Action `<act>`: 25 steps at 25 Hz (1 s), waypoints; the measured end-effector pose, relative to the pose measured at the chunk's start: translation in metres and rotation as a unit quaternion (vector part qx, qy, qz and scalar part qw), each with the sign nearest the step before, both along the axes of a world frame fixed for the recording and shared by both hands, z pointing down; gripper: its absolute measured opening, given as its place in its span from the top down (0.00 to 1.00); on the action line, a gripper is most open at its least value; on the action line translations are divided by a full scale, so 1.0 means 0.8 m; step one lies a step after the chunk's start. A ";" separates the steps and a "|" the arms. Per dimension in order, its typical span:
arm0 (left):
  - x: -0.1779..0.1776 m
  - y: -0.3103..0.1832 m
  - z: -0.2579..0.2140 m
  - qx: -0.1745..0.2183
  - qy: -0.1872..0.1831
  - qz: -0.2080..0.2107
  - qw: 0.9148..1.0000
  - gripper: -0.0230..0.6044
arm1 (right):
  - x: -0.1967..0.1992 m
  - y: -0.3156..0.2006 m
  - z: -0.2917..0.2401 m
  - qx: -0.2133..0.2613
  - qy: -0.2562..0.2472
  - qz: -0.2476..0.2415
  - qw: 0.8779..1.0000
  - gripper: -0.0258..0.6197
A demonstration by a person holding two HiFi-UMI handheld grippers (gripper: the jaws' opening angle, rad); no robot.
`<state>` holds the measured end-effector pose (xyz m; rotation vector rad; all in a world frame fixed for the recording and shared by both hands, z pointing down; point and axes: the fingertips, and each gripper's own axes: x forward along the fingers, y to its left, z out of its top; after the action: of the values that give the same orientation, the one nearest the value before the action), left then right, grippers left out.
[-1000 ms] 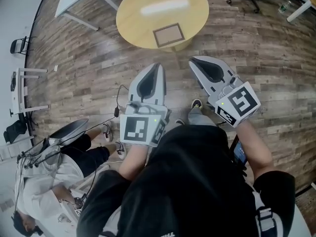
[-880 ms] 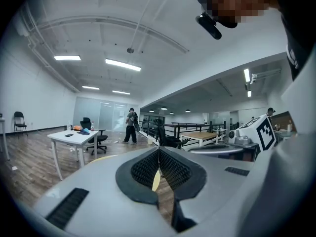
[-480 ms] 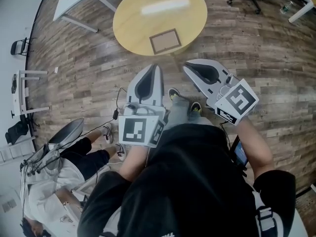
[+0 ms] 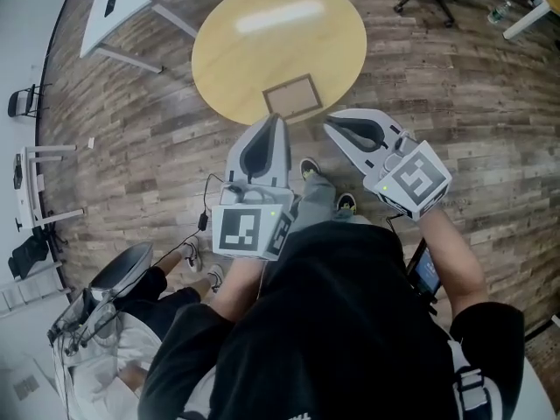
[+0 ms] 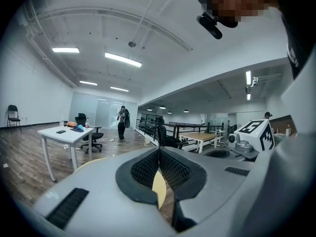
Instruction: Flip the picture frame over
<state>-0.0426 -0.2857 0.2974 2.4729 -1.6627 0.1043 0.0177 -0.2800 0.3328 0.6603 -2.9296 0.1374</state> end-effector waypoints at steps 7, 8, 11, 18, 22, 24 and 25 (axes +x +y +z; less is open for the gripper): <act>-0.053 -0.070 0.018 -0.011 0.009 0.000 1.000 0.93 | -0.042 -0.072 0.010 -0.002 0.044 0.004 0.999 0.93; -0.061 -0.078 0.021 -0.015 0.012 0.000 1.000 0.93 | -0.047 -0.079 0.017 -0.001 0.051 0.004 0.999 0.93; -0.085 -0.104 0.030 -0.022 0.018 0.000 1.000 0.93 | -0.065 -0.101 0.038 -0.006 0.082 -0.002 0.997 0.93; -0.113 -0.142 0.057 -0.029 0.036 0.022 0.999 0.93 | -0.090 -0.135 0.082 0.020 0.166 -0.023 0.986 0.93; -0.118 -0.159 0.063 -0.034 0.044 0.036 0.998 0.93 | -0.092 -0.140 0.103 0.020 0.204 -0.021 0.979 0.93; -0.122 -0.168 0.066 -0.036 0.047 0.038 0.998 0.93 | -0.095 -0.143 0.114 0.020 0.218 -0.029 0.975 0.93; -0.124 -0.172 0.069 -0.038 0.048 0.038 0.997 0.93 | -0.096 -0.145 0.119 0.018 0.223 -0.034 0.974 0.93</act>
<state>-0.1416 -0.4234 0.3523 2.4438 -1.5006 0.0561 -0.0593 -0.3958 0.4284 0.5155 -2.5212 -0.0640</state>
